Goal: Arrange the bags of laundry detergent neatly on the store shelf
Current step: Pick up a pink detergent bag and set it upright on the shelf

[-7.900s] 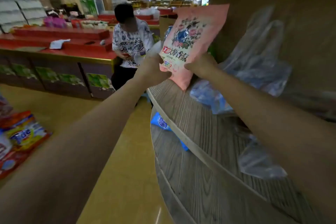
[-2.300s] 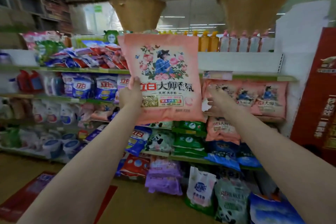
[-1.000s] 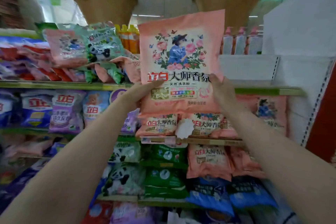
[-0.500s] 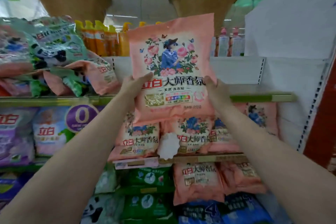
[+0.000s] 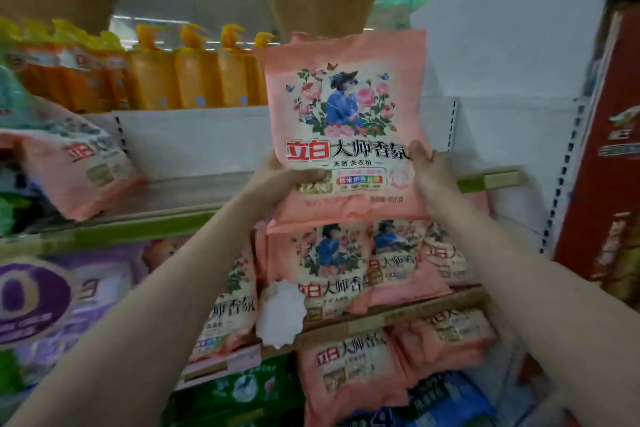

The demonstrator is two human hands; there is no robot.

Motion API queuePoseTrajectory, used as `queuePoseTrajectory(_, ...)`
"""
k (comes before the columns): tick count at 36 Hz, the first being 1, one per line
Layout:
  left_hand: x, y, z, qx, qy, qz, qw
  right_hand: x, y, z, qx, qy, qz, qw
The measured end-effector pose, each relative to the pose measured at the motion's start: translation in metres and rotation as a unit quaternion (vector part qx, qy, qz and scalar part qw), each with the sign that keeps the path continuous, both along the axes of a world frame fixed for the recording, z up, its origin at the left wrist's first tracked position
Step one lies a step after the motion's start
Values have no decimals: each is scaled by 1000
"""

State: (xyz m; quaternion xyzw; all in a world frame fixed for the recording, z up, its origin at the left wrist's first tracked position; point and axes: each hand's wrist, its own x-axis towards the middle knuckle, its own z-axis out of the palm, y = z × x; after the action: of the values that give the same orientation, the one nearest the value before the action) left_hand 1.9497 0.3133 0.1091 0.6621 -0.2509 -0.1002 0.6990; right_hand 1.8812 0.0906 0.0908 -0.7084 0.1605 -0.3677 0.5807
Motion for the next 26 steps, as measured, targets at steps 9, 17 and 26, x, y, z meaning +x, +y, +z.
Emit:
queuePoseTrajectory(9,38,-98,11,-67,24,37,997,26,-90,20,15,21,35,999)
queuePoseTrajectory(17,68,-189,18,-73,-18,105,992,52,-179,32,32,57,196,978)
queuePoseTrajectory(26,111,-271,15,-3,-10,54,999,103,-266,21,40,48,197,979)
